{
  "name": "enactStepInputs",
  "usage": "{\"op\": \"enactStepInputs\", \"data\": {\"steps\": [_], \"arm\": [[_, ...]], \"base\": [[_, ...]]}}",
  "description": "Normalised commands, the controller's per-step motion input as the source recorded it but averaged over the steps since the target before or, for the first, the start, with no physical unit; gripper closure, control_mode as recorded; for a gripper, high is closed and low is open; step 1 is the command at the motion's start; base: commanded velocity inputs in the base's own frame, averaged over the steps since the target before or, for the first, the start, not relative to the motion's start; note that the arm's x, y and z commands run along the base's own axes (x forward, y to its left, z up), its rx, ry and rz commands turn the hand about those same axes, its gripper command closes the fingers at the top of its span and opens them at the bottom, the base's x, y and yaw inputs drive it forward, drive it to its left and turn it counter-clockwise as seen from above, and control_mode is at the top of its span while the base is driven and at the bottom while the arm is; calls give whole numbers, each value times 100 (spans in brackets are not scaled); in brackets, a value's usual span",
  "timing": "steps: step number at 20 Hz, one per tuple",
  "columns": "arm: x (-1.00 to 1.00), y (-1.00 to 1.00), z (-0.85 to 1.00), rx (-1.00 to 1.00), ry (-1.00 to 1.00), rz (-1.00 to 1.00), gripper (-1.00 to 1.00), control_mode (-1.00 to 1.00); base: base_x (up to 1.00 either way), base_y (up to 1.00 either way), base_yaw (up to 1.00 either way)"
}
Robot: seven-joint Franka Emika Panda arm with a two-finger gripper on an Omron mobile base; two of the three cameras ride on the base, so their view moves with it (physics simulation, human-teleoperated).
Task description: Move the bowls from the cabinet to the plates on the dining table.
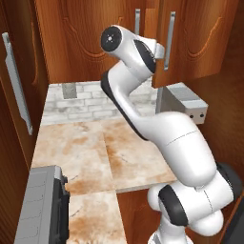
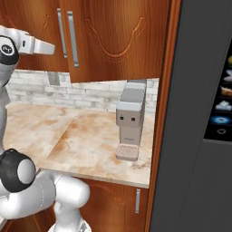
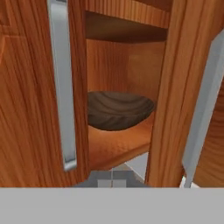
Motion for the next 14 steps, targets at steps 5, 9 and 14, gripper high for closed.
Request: {"op": "enactStepInputs", "data": {"steps": [5,9,14], "arm": [[36,0,0,-2,0,-9,100,-100],[35,0,0,-2,0,-7,100,-100],[31,0,0,-2,0,-7,100,-100]], "base": [[0,0,0],[0,0,0],[0,0,0]]}}
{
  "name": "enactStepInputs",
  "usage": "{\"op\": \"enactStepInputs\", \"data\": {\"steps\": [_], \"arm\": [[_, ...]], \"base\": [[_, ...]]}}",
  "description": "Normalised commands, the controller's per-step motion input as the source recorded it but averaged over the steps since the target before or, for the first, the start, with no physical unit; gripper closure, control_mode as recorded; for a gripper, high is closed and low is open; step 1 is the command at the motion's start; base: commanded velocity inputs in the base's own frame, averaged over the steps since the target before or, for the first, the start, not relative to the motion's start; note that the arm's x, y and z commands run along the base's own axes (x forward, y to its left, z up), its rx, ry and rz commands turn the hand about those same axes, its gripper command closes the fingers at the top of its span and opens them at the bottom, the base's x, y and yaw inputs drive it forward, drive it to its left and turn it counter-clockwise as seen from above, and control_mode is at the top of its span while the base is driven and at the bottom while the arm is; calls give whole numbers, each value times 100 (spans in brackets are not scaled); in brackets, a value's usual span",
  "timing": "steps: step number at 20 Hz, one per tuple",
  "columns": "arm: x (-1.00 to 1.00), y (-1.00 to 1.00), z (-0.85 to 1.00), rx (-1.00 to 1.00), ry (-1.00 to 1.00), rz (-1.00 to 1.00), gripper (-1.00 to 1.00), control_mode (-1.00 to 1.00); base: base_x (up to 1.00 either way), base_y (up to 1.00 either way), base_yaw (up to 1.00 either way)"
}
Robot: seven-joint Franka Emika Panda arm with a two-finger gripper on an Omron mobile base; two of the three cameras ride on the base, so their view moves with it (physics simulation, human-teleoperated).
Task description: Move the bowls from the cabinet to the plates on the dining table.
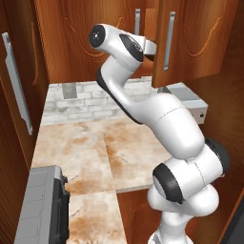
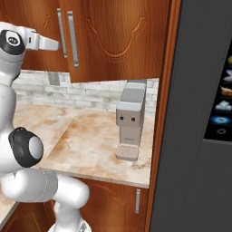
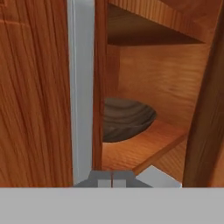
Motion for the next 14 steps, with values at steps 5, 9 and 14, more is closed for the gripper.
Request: {"op": "enactStepInputs", "data": {"steps": [5,9,14], "arm": [[23,0,0,-2,0,-6,100,-100],[16,-1,0,-1,0,-5,100,-100],[14,-8,-1,-1,0,-3,100,-100]], "base": [[0,0,0],[0,0,0],[0,0,0]]}}
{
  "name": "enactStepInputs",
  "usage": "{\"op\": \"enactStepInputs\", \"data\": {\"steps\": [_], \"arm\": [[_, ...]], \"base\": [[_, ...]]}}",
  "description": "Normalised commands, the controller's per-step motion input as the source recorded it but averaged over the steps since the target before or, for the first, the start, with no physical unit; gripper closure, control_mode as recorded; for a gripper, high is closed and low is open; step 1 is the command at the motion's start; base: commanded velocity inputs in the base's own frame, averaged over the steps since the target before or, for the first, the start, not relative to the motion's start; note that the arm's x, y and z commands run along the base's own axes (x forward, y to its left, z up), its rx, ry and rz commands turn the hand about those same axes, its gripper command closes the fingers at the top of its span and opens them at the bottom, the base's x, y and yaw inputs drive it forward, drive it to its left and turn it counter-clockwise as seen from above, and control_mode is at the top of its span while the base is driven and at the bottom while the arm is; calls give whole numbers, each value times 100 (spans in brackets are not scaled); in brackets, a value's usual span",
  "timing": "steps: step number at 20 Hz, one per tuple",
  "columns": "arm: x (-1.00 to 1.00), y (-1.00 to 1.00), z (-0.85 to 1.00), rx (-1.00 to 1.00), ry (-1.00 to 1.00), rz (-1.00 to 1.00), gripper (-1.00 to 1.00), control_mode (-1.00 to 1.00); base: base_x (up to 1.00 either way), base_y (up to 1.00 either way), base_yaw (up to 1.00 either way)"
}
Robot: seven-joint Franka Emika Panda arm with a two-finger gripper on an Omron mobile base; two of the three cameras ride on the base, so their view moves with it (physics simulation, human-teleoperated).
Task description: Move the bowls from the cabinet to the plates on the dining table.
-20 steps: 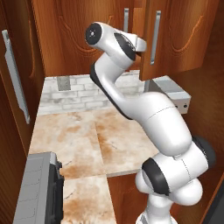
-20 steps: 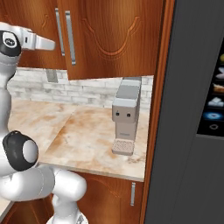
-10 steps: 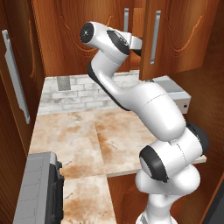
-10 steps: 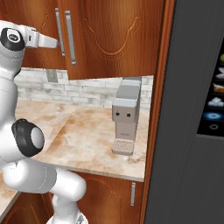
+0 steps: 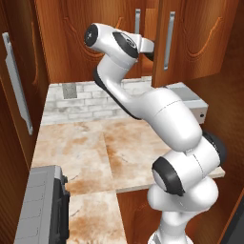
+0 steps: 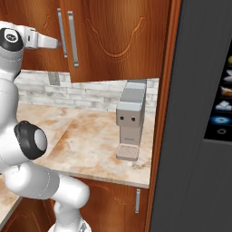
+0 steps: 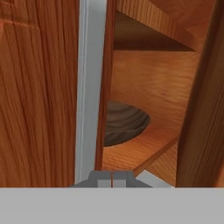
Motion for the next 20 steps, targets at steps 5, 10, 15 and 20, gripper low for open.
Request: {"op": "enactStepInputs", "data": {"steps": [5,10,15,20], "arm": [[10,-26,-6,-3,0,-2,100,-100],[2,-39,-7,-2,0,0,100,-100],[0,-44,-9,-1,0,0,100,-100],[7,-38,-9,-1,0,0,100,-100]], "base": [[0,0,0],[0,0,0],[0,0,0],[0,0,0]]}}
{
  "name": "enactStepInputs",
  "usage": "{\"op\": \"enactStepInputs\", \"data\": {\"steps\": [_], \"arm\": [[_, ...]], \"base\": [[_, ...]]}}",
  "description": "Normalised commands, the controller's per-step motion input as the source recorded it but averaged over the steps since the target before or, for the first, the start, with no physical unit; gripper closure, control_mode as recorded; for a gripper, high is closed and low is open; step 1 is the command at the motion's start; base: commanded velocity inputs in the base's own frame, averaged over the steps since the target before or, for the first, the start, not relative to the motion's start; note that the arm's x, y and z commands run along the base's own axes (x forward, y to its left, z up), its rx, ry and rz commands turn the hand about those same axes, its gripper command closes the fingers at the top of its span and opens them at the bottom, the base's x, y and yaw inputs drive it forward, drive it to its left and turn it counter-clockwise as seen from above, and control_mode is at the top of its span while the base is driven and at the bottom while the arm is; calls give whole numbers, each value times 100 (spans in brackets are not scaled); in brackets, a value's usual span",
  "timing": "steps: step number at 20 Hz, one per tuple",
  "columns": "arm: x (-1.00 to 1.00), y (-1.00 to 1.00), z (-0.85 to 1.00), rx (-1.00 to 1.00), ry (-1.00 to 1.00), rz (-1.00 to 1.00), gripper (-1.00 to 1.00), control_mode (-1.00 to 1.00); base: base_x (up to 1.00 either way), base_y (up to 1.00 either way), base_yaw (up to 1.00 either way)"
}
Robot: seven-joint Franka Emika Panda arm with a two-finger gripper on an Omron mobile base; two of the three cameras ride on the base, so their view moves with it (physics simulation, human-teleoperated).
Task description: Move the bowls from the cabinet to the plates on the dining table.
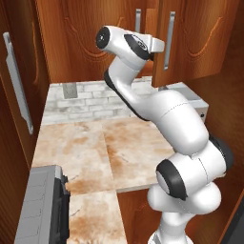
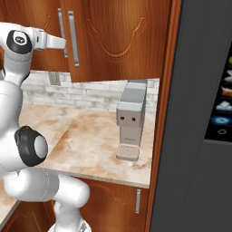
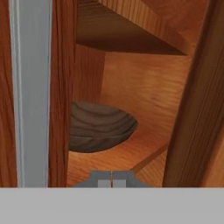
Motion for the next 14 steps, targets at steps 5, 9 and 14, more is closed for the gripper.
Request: {"op": "enactStepInputs", "data": {"steps": [5,9,14], "arm": [[9,-36,-9,-1,0,0,100,-100],[-6,-42,-8,-2,0,-4,100,-100],[-29,-40,-4,-1,2,-10,100,-100]], "base": [[0,0,0],[0,0,0],[0,0,0]]}}
